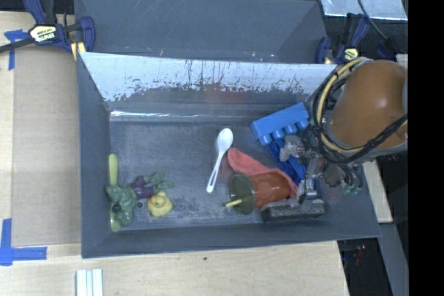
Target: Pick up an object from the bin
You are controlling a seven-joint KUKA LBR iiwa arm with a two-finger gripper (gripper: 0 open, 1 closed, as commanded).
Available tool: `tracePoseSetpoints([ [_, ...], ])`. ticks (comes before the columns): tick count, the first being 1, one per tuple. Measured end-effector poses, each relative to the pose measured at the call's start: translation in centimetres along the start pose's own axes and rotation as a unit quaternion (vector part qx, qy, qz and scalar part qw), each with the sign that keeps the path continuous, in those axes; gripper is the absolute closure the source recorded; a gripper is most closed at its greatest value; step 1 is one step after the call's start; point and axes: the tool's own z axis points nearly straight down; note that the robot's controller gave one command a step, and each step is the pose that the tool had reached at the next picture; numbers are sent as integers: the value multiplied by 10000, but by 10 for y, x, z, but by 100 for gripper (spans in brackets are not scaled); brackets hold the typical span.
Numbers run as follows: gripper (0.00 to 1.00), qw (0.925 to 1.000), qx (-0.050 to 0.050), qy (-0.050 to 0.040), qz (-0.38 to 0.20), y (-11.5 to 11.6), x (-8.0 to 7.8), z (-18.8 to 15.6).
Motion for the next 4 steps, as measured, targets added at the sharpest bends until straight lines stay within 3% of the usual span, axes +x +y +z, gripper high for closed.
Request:
tracePoseSetpoints([
  [1,0,10000,5,-40,-12,0,-2,-5],
  [2,0,9994,5,-60,339,24,-37,57],
  [3,100,9975,15,-100,699,25,-50,70],
  [4,100,9975,16,-98,697,25,-50,70],
])
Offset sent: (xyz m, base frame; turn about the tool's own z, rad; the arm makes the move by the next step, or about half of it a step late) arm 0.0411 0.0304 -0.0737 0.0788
